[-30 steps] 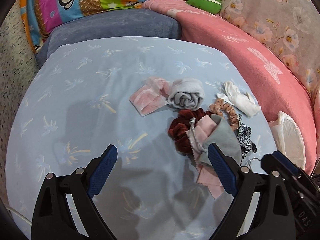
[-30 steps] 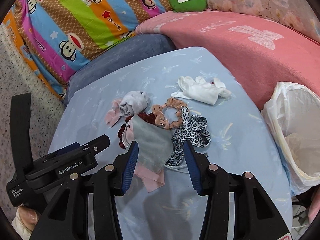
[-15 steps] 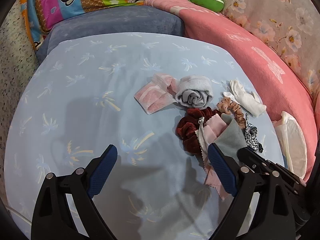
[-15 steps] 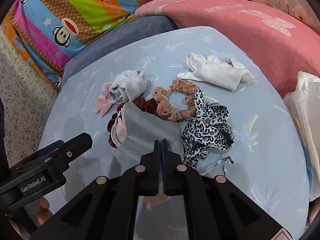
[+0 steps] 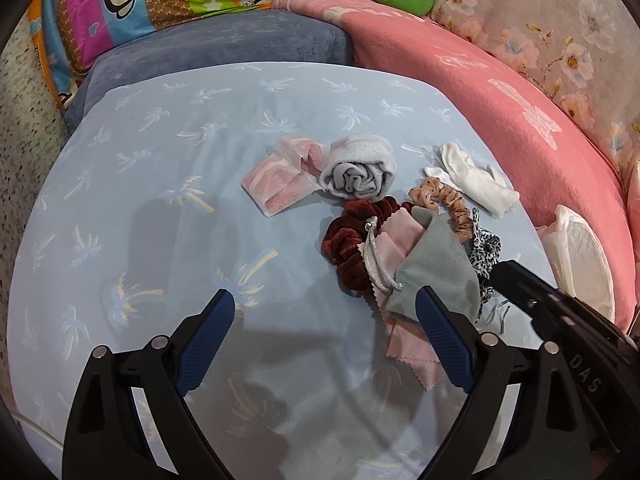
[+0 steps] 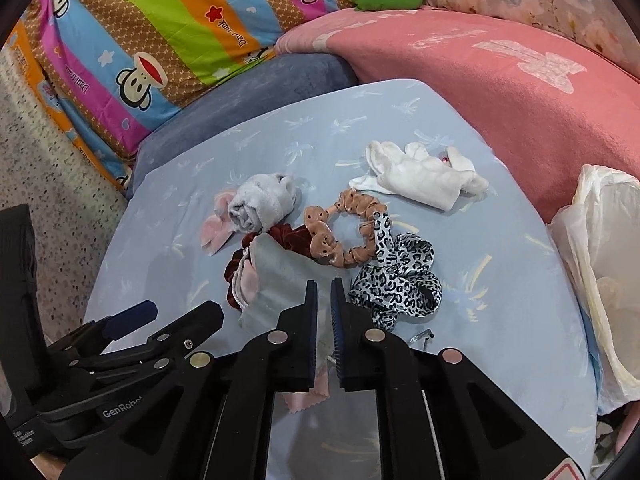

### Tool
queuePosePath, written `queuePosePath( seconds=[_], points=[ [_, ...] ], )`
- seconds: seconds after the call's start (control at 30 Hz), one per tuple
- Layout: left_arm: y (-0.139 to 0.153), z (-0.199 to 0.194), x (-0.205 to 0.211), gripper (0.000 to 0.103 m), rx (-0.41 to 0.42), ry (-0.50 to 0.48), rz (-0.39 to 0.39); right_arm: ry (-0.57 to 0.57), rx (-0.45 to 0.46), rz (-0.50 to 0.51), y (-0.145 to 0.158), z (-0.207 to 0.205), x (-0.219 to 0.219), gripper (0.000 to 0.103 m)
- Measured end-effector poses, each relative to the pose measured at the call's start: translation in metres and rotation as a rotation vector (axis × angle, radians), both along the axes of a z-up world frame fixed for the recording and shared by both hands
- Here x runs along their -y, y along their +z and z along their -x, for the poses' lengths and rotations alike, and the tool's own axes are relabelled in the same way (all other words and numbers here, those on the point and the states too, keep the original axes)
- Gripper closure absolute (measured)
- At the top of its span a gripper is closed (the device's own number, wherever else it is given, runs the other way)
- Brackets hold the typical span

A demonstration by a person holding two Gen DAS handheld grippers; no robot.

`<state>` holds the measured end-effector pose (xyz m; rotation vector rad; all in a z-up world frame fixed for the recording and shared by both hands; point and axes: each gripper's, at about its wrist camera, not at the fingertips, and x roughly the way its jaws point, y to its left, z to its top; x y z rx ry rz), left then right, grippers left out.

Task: Organize soft objects
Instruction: 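Grasp the grey-green cloth with the right gripper while the left grasps the pink cloth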

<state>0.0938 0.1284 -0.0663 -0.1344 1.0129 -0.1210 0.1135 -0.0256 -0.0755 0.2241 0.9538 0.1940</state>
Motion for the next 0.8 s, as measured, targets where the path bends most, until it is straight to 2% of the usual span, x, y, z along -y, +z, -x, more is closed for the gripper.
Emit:
queuePosePath(
  seconds=[0.07,0.2,0.33,0.43,0.5,0.63,0.67,0.7,0.73,0.77,0.8],
  points=[
    [-0.001,-0.001,-0.001,0.015,-0.006,0.010,-0.003,0.020,-0.022,0.003,-0.008,-0.004,-0.006,0.093],
    [-0.003,-0.004,-0.009,0.015,-0.017,0.038,-0.003,0.024,-0.038,0.012,-0.019,-0.010,-0.012,0.080],
    [-0.003,-0.006,-0.013,0.015,-0.018,0.049,0.002,0.017,-0.035,0.023,-0.023,-0.012,-0.013,0.079],
    [-0.003,-0.006,-0.011,0.015,-0.017,0.046,0.000,0.006,-0.022,0.030,-0.021,-0.011,-0.012,0.070],
    [-0.002,-0.006,-0.012,0.015,-0.017,0.045,0.003,-0.011,-0.008,0.041,-0.019,-0.012,-0.010,0.059],
    [-0.003,-0.006,-0.011,0.015,-0.020,0.041,0.012,-0.004,-0.027,0.009,-0.024,-0.019,-0.005,0.058],
    [-0.002,-0.006,-0.010,0.015,-0.020,0.042,0.006,-0.002,-0.040,0.006,-0.027,-0.020,-0.004,0.061],
    [-0.002,-0.006,-0.009,0.015,-0.019,0.040,0.005,0.009,-0.050,-0.004,-0.029,-0.020,-0.005,0.075],
    [-0.002,-0.006,-0.009,0.015,-0.020,0.037,0.005,0.021,-0.060,-0.008,-0.030,-0.020,-0.006,0.085],
    [-0.002,-0.006,-0.009,0.015,-0.018,0.036,0.003,0.026,-0.063,-0.007,-0.030,-0.018,-0.006,0.094],
    [-0.001,-0.006,-0.008,0.015,-0.016,0.034,0.003,0.028,-0.060,-0.010,-0.029,-0.015,-0.005,0.098]
  ],
)
